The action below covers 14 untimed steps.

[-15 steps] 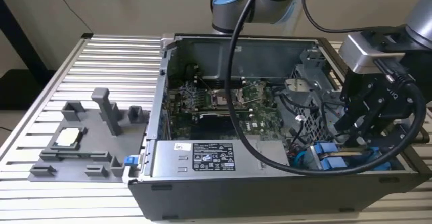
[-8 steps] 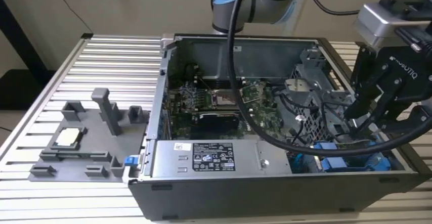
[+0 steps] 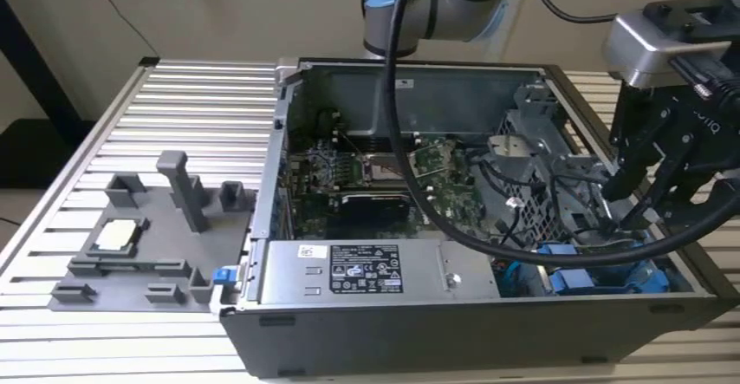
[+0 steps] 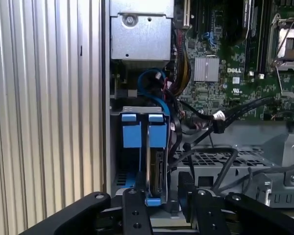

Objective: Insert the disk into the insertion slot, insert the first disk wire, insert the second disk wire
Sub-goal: 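Insert the disk into the insertion slot, then insert the first disk wire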

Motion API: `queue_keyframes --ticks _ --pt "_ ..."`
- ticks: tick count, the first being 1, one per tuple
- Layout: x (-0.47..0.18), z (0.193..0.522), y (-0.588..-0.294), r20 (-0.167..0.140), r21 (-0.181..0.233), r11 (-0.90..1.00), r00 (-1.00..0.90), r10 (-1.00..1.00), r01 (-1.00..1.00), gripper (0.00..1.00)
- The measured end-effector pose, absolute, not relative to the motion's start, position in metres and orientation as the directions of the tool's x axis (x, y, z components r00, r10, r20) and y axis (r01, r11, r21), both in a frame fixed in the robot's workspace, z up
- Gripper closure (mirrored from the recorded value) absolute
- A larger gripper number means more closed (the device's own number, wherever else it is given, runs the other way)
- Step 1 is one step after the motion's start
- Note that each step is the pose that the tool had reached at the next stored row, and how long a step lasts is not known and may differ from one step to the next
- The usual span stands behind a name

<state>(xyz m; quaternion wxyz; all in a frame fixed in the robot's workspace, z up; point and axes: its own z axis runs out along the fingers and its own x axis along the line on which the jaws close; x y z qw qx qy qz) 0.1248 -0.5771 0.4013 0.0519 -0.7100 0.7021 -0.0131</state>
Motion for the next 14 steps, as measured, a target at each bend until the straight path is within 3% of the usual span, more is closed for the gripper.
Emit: queue_keyframes --ticks 5,14 --pt "0.124 0.401 -0.577 -0.066 -0.172 -0.008 0.019 -0.998 -0.985 0.60" --pt "0.124 0.398 -0.567 -0.065 -0.181 -0.076 0.089 -0.994 -0.981 0.60"
